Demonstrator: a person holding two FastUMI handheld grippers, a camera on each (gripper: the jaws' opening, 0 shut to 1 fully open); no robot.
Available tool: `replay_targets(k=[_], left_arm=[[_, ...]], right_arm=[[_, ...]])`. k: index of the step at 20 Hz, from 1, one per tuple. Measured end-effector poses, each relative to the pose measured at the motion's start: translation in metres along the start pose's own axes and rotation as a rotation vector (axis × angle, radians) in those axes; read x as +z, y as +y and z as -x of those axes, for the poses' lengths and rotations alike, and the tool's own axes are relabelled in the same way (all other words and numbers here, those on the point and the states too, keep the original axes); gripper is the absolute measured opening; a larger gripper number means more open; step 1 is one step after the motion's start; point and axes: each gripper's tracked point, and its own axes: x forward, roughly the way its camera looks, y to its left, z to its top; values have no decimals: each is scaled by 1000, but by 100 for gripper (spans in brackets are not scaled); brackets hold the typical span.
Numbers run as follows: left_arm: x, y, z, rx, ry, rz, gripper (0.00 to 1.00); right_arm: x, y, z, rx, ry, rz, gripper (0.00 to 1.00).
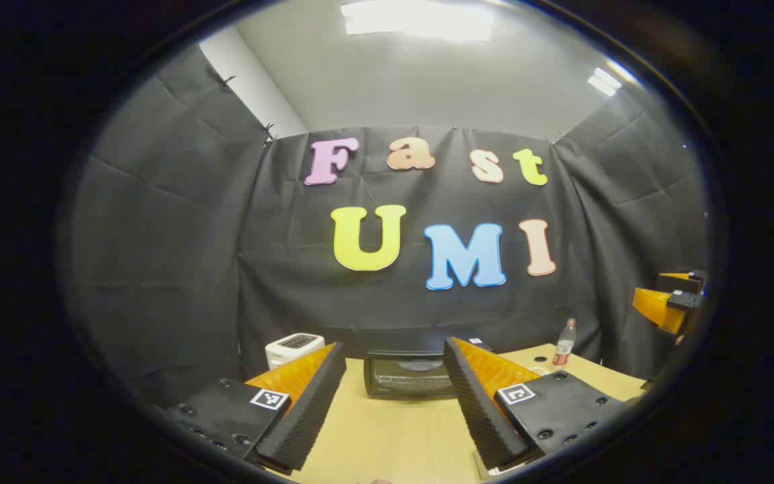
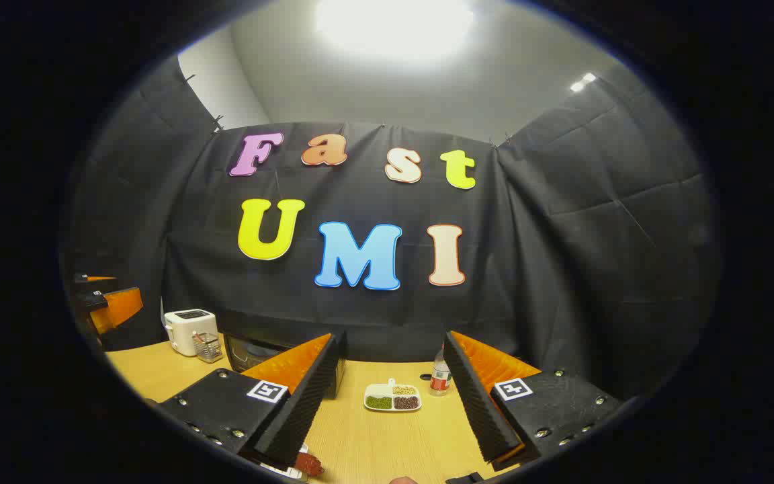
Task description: Open the electric oven with the left hand, put the food in, and close the electric oven.
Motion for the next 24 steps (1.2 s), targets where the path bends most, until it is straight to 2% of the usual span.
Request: replay_targets(k=[5,8,15,17,18,21,23,24], left_arm=[[-1,-10,0,12,7,5,91],[1,-13,1,28,5,-2,97],[-2,-28,-8,64,-5,-34,100],[-4,-31,-20,71,-12,-43,97],[-7,-31,-28,71,-6,-45,100],[-16,-34,-62,44,-1,-27,100],[-21,-33,-91,24,-7,-23,97],[-27,-35,-107,9,-3,-21,100]], right_arm=[[-3,-7,-4,19,4,4,96],[-5,-11,-6,30,5,3,96],[-16,-16,-15,83,7,5,96],[-20,-18,-17,93,6,6,96],[-23,-18,-18,93,15,9,96],[-26,-14,-25,87,21,1,96],[-26,-12,-33,64,17,-2,96],[-26,-13,-38,47,28,-4,96]])
